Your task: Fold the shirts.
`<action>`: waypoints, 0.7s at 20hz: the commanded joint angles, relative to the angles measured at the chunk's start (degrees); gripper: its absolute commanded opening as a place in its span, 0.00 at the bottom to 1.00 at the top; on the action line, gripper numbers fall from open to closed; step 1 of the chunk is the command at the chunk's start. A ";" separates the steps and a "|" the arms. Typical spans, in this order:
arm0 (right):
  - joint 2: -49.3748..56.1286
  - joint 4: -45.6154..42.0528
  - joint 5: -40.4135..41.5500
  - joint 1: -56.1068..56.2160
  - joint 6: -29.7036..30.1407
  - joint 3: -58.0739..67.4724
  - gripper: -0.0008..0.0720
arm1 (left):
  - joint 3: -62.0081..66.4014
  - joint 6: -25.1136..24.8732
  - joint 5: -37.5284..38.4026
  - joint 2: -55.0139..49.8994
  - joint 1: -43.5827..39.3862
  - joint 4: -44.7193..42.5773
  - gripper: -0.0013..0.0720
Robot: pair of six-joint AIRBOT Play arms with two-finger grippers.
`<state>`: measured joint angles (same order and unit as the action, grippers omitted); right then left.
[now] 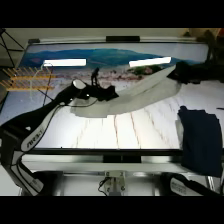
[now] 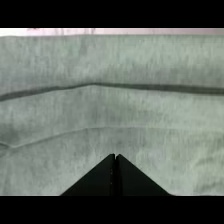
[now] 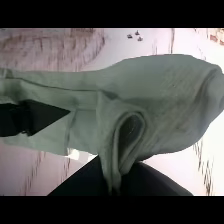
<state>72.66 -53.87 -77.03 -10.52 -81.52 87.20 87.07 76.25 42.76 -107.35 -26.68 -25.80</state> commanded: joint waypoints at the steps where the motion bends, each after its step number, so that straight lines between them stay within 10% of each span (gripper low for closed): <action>1: -7.17 1.57 -2.73 0.04 -4.42 0.07 0.11 | 0.66 -1.29 -6.99 -3.13 -6.23 10.99 0.07; 7: -9.66 3.80 -3.13 0.04 -9.84 0.07 0.11 | 6.21 -4.22 -7.45 -9.60 -12.00 24.74 0.07; 14: -2.91 3.74 9.94 11.47 -9.57 0.07 0.11 | 5.68 -3.06 10.86 6.34 11.10 -3.50 0.07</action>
<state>66.74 -51.09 -73.25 -4.43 -90.87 87.22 92.73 72.25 45.41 -107.55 -24.49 -17.08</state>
